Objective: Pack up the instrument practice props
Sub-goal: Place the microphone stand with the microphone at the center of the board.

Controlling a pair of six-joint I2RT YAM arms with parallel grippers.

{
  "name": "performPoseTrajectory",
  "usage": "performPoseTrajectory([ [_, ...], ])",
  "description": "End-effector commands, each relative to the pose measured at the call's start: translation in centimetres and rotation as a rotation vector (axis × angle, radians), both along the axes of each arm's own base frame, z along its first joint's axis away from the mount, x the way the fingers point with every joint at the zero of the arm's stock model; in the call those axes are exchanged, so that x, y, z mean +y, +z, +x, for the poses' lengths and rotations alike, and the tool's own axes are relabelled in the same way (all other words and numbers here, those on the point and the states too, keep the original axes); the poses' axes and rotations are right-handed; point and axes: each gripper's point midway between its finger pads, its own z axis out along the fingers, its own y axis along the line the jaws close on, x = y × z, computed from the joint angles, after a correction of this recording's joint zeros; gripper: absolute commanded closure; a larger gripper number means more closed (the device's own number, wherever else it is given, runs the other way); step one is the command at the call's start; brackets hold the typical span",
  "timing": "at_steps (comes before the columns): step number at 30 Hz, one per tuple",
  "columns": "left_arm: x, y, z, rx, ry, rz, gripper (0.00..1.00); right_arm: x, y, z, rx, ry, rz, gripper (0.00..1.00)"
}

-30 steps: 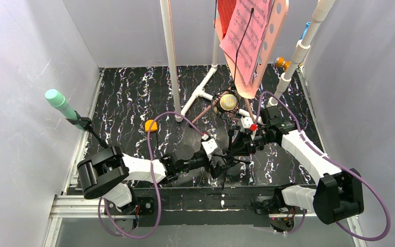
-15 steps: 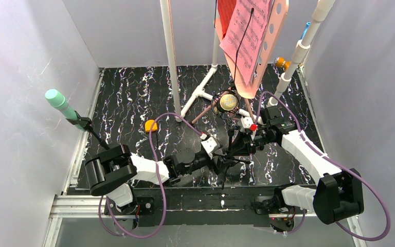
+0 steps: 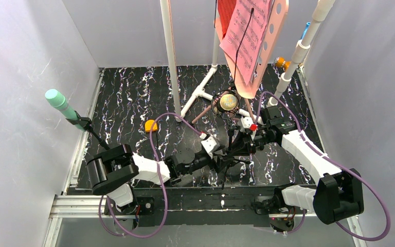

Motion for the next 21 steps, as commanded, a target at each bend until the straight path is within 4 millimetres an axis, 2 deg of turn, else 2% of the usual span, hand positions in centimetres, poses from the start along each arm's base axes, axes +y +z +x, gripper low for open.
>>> performPoseTrajectory([
  [1,-0.83,2.42,0.34,-0.032,0.011,-0.07,0.41,0.39,1.82,-0.28,-0.035,0.031,0.082,0.99],
  [6,-0.88,2.52,0.27,-0.031,0.009,-0.074,0.54,0.39,1.83,-0.27,-0.035,0.031,0.083,0.99],
  [9,-0.93,2.71,0.18,-0.034,0.003,-0.077,0.66,0.4,1.8,-0.25,-0.034,0.031,0.082,0.99],
  [12,-0.89,2.81,0.17,-0.036,0.004,-0.079,0.82,0.4,1.76,-0.25,-0.034,0.031,0.082,0.99],
  [14,-0.75,2.8,0.25,-0.036,0.01,-0.079,1.0,0.39,1.71,-0.25,-0.032,0.03,0.08,0.97],
  [17,-0.57,2.92,0.28,-0.044,0.015,-0.078,1.0,0.36,1.59,-0.22,-0.033,0.028,0.078,0.9],
  [21,-0.21,3.06,0.24,-0.064,0.018,-0.072,1.0,0.33,1.46,-0.2,-0.033,0.026,0.075,0.75],
])
